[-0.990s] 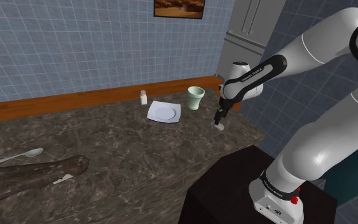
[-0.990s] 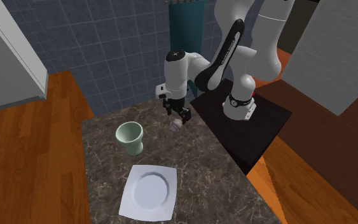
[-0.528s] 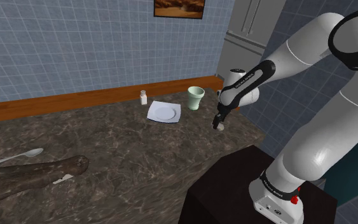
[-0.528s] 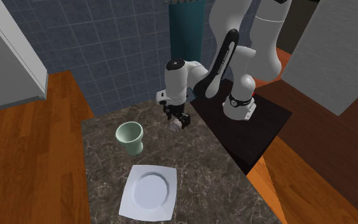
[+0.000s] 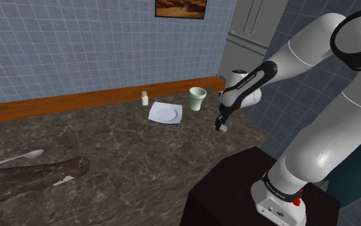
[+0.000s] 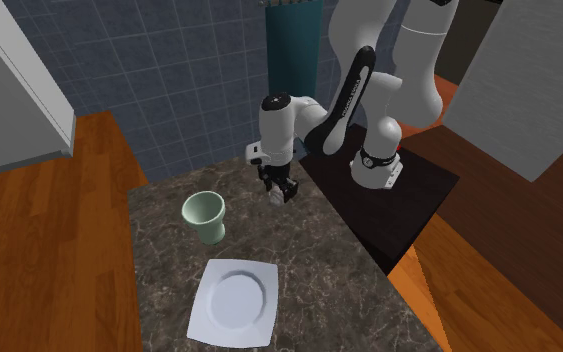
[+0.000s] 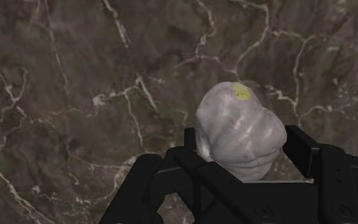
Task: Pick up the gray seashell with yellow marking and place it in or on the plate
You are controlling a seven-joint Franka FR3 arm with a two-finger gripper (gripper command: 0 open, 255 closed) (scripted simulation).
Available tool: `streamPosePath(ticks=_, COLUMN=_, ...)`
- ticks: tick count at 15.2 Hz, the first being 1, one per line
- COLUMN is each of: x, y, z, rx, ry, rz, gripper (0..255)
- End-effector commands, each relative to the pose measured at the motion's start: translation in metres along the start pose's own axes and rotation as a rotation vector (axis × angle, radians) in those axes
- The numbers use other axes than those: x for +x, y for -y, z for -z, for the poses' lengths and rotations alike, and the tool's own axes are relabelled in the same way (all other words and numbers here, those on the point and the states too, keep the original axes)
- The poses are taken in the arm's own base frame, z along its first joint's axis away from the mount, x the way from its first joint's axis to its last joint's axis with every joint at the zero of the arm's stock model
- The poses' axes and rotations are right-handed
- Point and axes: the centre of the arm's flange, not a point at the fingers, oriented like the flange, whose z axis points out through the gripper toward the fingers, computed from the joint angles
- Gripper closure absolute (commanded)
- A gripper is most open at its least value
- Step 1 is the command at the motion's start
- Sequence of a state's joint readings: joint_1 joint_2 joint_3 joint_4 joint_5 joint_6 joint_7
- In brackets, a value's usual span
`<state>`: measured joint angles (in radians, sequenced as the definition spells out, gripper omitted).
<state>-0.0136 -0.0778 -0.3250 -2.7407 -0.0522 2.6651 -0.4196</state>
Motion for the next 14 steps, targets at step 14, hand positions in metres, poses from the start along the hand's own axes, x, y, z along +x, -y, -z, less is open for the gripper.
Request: streamPosePath(ticks=14, x=0.000, y=0.000, z=0.032, rx=0.000, ry=0.000, rz=0.000, gripper=255)
